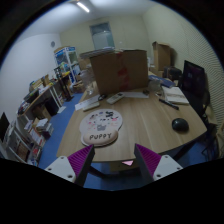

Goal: Arrange mouse

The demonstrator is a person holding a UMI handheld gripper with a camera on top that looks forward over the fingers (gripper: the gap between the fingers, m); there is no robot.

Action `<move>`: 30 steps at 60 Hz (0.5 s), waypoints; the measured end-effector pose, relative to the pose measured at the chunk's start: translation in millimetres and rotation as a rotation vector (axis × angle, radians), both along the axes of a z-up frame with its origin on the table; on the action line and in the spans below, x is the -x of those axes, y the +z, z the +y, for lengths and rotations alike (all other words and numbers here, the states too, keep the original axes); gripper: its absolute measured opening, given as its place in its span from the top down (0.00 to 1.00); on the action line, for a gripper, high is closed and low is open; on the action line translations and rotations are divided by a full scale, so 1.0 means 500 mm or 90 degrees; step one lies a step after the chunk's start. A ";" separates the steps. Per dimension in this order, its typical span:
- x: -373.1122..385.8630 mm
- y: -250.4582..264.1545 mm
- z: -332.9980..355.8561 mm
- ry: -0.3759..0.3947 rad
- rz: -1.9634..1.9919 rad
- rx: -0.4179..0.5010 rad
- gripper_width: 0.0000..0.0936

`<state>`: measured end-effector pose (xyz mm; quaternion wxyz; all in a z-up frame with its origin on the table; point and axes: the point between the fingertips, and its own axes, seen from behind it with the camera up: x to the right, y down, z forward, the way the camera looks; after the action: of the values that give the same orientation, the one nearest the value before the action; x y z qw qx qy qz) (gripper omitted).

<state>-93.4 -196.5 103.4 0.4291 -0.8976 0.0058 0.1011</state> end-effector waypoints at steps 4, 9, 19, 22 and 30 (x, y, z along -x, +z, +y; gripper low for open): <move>-0.029 -0.003 0.000 -0.012 -0.002 0.000 0.13; -0.089 -0.011 0.004 -0.023 -0.003 0.002 0.13; -0.247 -0.054 0.023 -0.040 -0.025 0.015 0.12; -0.308 -0.075 0.036 -0.043 -0.033 0.020 0.12; -0.460 -0.131 0.077 -0.039 -0.082 0.013 0.12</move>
<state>136.4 -157.9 38.1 0.4223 -0.9059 0.0071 0.0300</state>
